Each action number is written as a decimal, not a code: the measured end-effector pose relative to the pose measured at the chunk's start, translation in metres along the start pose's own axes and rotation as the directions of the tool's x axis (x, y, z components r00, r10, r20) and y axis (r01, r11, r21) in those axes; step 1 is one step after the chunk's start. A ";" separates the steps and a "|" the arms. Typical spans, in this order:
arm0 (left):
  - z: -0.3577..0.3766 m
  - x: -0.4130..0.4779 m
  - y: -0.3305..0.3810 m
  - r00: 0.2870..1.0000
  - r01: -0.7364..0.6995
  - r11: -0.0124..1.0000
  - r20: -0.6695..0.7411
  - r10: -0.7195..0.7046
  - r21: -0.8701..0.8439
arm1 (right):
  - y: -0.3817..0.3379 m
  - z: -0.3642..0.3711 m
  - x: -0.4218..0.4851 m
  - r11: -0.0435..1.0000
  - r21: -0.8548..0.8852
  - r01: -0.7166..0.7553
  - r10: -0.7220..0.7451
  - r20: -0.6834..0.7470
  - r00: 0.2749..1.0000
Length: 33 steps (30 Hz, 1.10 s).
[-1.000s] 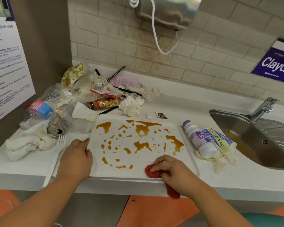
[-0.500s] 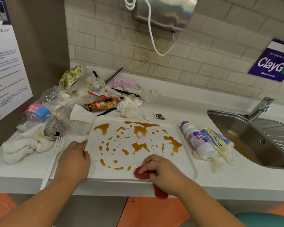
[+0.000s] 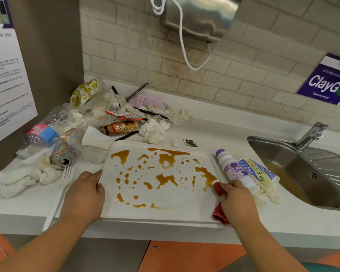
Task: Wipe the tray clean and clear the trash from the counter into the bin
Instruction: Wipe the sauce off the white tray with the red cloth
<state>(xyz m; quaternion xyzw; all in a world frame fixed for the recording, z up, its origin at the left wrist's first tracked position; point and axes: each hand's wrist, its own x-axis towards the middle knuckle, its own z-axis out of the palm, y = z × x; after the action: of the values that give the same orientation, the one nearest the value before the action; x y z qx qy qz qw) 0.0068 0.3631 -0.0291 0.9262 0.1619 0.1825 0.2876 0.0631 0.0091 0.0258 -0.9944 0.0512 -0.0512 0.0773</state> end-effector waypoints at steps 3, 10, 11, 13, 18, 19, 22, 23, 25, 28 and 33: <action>0.000 0.000 0.000 1.000 0.000 1.000 -0.003 0.000 -0.008 | -0.016 0.012 0.001 0.983 -0.172 0.059 -0.049 0.059 0.997; 0.000 0.000 0.000 1.000 0.011 1.000 0.002 -0.011 0.000 | -0.014 0.004 0.018 0.989 -0.148 -0.015 0.023 0.053 0.998; 0.000 0.000 0.001 1.000 0.011 1.000 0.002 -0.011 0.003 | -0.016 0.006 0.017 0.983 -0.184 0.012 0.001 0.067 0.998; 0.000 0.000 0.002 1.000 0.013 1.000 0.004 -0.013 0.005 | -0.026 0.012 0.014 0.976 -0.196 0.092 -0.072 0.106 0.992; -0.002 -0.001 0.003 1.000 0.020 1.000 0.012 -0.020 0.019 | -0.024 0.009 0.025 0.989 -0.086 0.121 -0.109 0.136 0.985; -0.003 -0.001 0.003 1.000 0.026 0.999 0.017 -0.026 0.019 | -0.019 0.009 0.026 0.990 -0.110 0.091 -0.078 0.117 0.990; -0.003 -0.001 0.004 0.999 0.030 0.999 0.026 -0.031 0.023 | -0.017 0.017 0.021 0.993 -0.088 0.083 -0.075 0.097 0.992; -0.003 -0.001 0.005 0.999 0.028 0.999 0.026 -0.029 0.026 | -0.020 0.019 0.019 0.992 -0.041 0.123 -0.117 0.122 0.986; -0.004 -0.001 0.005 0.999 0.025 0.999 0.024 -0.025 0.031 | -0.026 0.018 0.017 0.978 0.028 0.208 -0.210 0.176 0.962; -0.004 -0.001 0.006 1.000 0.019 0.999 0.020 -0.020 0.031 | -0.023 0.014 0.027 0.984 0.027 0.174 -0.176 0.167 0.970; -0.002 0.000 0.003 1.000 0.011 1.000 0.009 -0.011 0.029 | -0.038 0.027 0.018 0.975 0.130 0.183 -0.200 0.135 0.970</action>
<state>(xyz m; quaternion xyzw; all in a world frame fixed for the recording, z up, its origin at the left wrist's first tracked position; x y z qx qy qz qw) 0.0061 0.3615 -0.0257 0.9302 0.1682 0.1742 0.2757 0.0877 0.0480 0.0068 -0.9895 -0.0539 0.0123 0.1334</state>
